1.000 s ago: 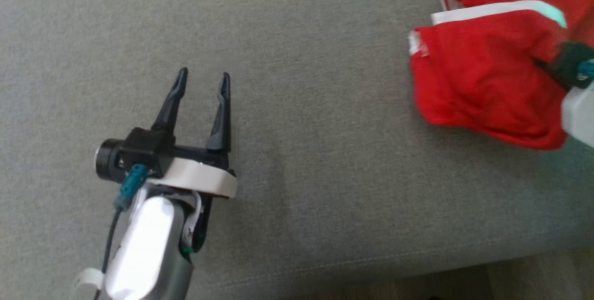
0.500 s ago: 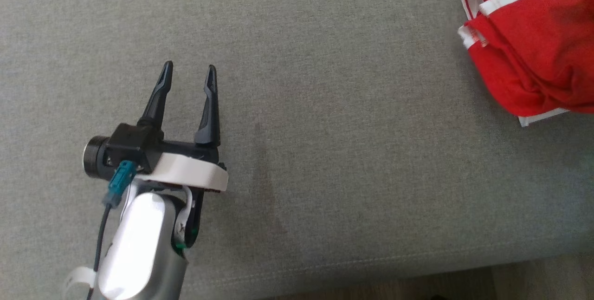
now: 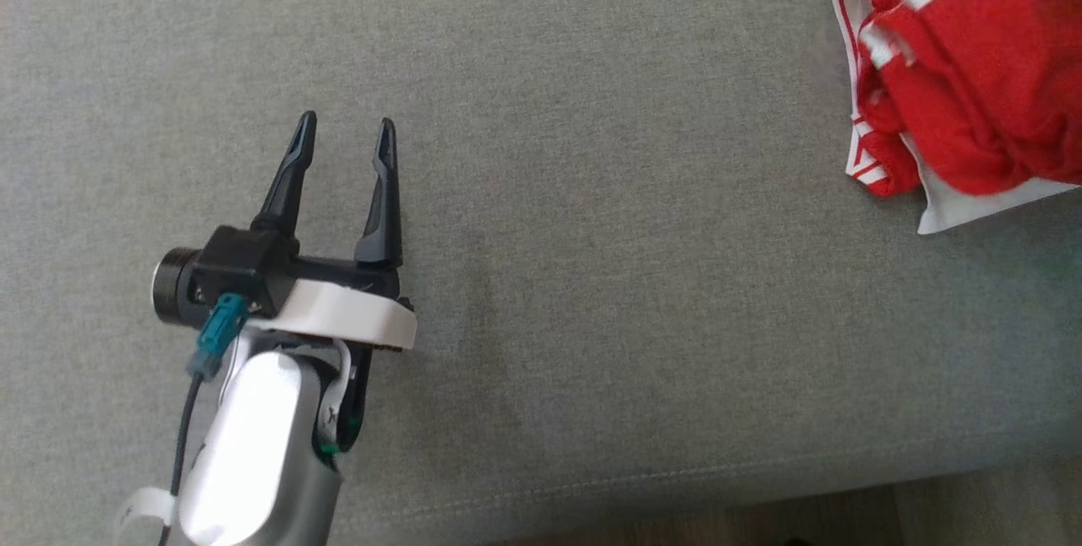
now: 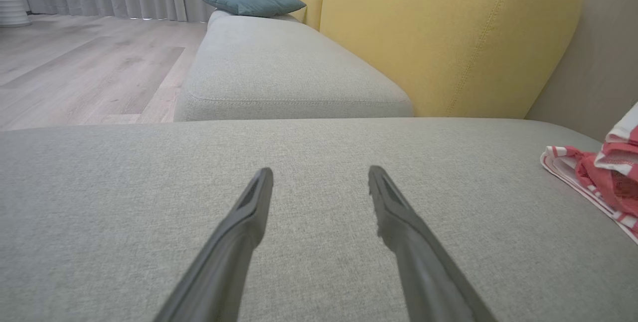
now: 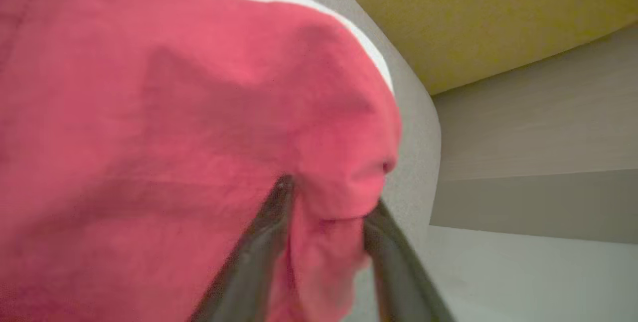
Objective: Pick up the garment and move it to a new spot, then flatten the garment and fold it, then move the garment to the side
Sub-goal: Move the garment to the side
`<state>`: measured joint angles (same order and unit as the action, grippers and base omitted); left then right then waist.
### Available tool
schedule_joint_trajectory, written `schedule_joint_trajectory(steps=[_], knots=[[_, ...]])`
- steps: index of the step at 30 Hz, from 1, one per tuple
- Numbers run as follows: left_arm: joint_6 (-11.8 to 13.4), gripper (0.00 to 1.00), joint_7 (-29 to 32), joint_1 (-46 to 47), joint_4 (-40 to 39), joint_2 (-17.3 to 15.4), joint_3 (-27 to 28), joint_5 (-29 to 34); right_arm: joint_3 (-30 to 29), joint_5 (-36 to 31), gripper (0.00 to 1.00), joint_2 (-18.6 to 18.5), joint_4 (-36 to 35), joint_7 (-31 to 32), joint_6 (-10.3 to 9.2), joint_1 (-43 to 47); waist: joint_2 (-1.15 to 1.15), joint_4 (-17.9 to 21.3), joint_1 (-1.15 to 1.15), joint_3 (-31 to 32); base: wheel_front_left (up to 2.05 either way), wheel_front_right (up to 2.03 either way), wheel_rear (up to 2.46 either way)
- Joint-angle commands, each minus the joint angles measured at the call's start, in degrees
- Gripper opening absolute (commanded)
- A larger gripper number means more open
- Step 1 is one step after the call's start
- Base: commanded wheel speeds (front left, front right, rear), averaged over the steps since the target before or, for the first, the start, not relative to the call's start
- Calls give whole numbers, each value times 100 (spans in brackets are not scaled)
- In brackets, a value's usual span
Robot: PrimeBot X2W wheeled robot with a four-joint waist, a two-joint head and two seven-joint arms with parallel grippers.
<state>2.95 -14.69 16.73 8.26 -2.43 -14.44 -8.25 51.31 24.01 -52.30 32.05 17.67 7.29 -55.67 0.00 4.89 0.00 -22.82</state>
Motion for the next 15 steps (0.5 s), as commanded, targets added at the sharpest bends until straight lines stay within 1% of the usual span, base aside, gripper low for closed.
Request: schedule_joint_trajectory(steps=[1,6,9,13,15], knots=[[-36,100,-31,23,-163,-44,170,-25,-179,-89,100,-94,-40,-1,20,200,0,3,0,36,0,0,0],[-42,100,-31,-9,-125,-44,201,-16,-661,-399,100,143,-26,-20,20,359,0,17,0,172,0,0,0],[-35,100,-31,-42,-113,-44,207,-16,-1062,-535,100,335,-35,-42,20,442,0,19,0,299,0,0,0],[3,100,-31,-114,-119,-44,224,-42,-1782,-499,100,767,-67,-233,20,639,0,18,0,520,0,0,0],[22,100,-31,-153,-121,-44,219,-57,-2136,-526,100,1025,-119,-433,20,784,0,6,0,645,0,0,0]])
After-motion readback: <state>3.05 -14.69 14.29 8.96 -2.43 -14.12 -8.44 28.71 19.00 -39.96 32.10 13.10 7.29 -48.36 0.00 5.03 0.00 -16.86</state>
